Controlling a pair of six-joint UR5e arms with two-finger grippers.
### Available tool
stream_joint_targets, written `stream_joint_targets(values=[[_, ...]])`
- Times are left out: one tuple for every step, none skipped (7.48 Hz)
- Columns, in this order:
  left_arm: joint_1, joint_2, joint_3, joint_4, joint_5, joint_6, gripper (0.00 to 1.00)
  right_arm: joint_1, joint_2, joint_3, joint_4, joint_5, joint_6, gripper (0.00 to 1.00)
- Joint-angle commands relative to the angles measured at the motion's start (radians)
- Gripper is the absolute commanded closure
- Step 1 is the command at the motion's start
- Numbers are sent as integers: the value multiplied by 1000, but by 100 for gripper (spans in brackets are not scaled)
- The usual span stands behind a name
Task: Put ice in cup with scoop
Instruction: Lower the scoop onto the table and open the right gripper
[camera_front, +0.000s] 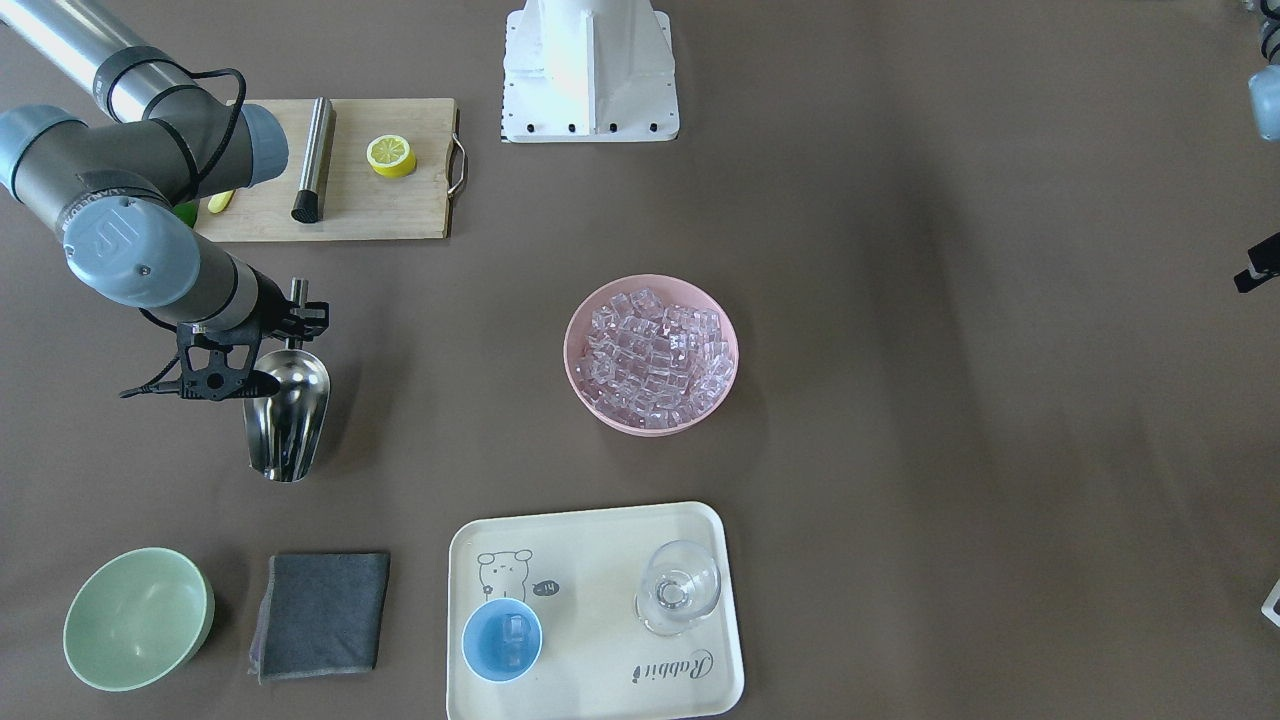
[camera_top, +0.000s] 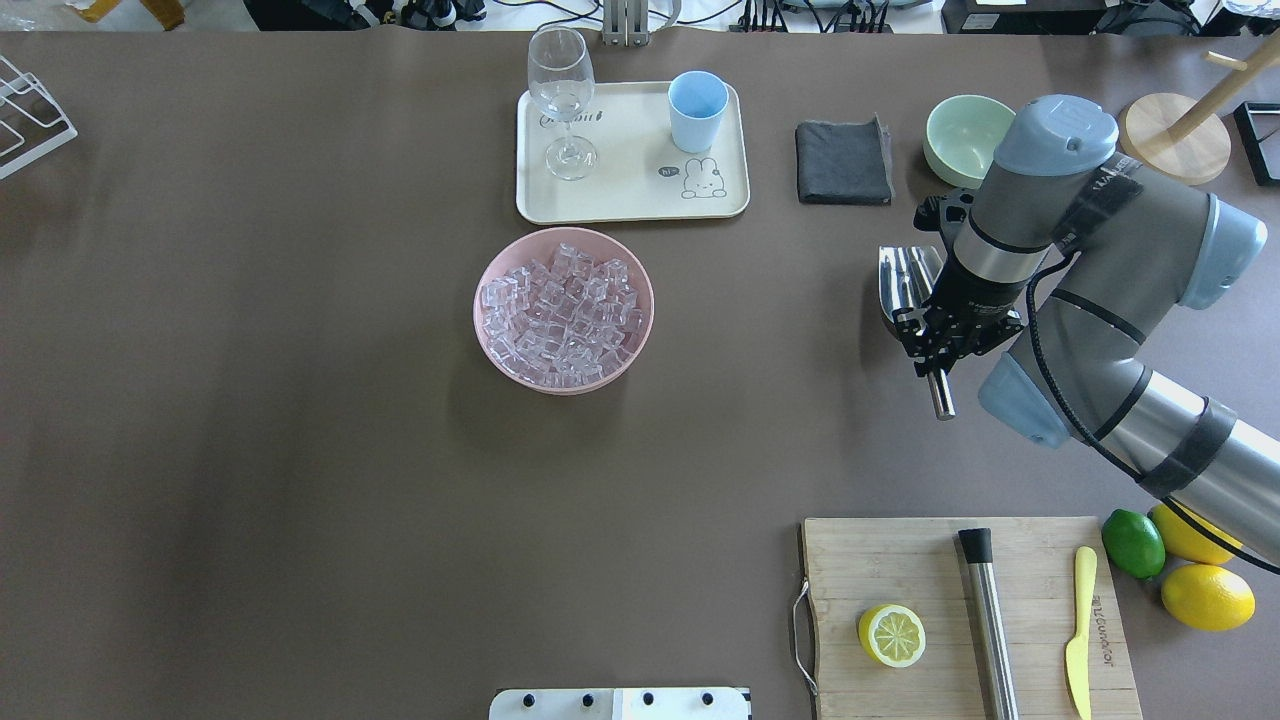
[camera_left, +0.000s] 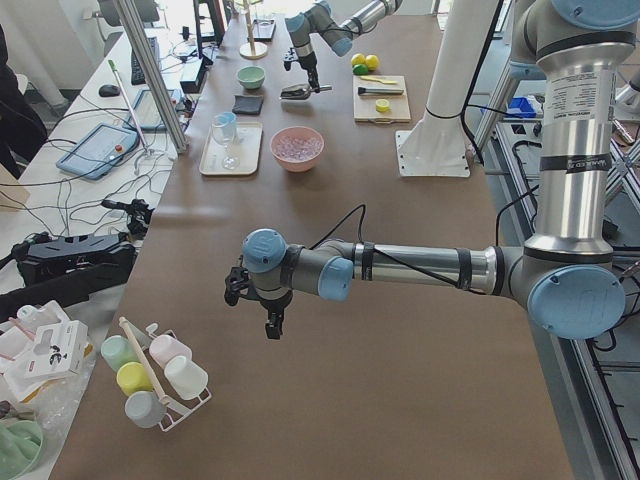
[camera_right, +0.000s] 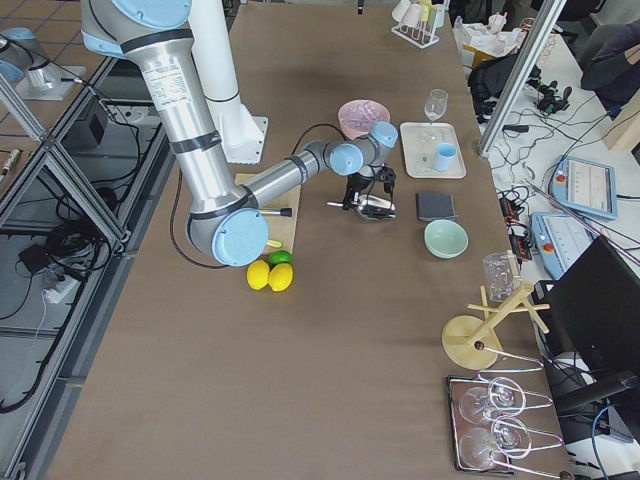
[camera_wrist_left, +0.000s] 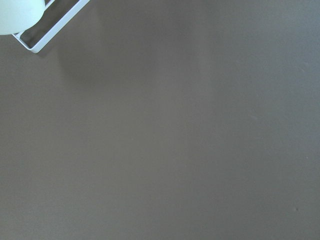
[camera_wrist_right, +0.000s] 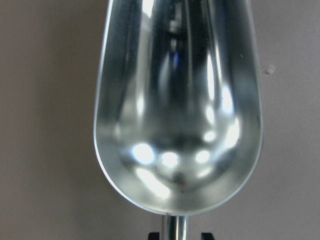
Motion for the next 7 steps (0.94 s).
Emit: stream_joint_targets(values=[[0,0,2,0,1,1,3,1,-8,32,-2,33,-10,3],[0,0,2,-2,1,1,3,10,-17,42,-2,35,-33,3],[0,0,2,-2,1,1,3,27,-15,82,-21,45,-35,0],[0,0,2,0,1,1,3,60,-28,96,-26,67,-42,0],[0,0,-2,-2,1,-1,3,79,-40,96,-25,72,-46,0],[0,0,-4,-3,1,2,3,125,-57,98,-28,73,-52,0],[0,0,2,-3,1,2,3,169,-104,104,-28,67,-141,0]])
